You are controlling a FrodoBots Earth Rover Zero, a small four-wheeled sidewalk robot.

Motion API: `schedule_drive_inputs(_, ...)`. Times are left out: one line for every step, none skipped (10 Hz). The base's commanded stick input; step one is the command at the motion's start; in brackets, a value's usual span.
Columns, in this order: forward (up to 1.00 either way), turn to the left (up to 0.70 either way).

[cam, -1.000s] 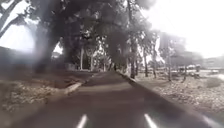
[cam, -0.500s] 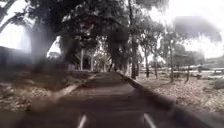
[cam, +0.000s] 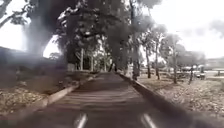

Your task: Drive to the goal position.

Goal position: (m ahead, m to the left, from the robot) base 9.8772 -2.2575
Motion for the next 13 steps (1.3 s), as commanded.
schedule_drive_inputs(0.85, 0.19)
schedule_drive_inputs(0.85, 0.1)
schedule_drive_inputs(0.85, 0.01)
schedule_drive_inputs(0.85, 0.0)
schedule_drive_inputs(0.85, 0.0)
schedule_drive_inputs(0.85, 0.0)
schedule_drive_inputs(0.85, 0.0)
schedule_drive_inputs(0.85, 0.0)
schedule_drive_inputs(0.85, 0.0)
schedule_drive_inputs(0.85, 0.0)
schedule_drive_inputs(0.85, 0.0)
schedule_drive_inputs(0.85, 0.0)
schedule_drive_inputs(0.85, 0.0)
